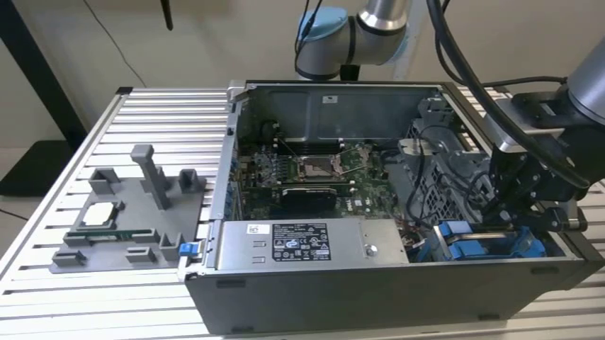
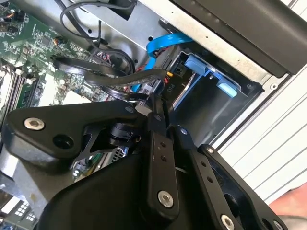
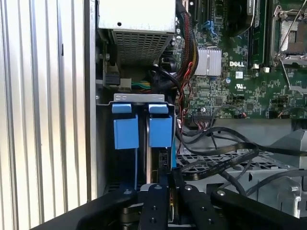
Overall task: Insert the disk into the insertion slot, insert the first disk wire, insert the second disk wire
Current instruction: 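Insert the second disk wire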
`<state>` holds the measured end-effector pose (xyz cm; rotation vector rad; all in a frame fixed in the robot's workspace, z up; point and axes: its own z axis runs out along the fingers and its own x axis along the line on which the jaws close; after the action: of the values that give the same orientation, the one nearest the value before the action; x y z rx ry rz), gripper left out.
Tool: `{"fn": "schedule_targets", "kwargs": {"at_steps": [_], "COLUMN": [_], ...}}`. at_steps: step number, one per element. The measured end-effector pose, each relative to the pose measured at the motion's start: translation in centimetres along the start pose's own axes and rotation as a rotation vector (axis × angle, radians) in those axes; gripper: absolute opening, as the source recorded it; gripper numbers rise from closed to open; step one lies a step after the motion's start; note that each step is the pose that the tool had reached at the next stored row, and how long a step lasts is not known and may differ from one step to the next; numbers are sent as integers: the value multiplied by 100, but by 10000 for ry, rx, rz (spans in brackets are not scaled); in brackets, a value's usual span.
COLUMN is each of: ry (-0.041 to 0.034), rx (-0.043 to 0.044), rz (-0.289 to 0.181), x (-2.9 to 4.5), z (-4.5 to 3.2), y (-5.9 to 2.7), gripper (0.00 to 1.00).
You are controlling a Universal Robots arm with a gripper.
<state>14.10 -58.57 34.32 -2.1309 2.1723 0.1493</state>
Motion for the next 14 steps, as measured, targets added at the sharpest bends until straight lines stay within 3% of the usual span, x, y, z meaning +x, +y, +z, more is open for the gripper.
{"fn": "schedule_targets", "kwargs": {"at_steps": [14], "ry": [-34], "rx": [3], "rz": [24], "x": [4], "z": [32], "y": [-1], "gripper": [0]}}
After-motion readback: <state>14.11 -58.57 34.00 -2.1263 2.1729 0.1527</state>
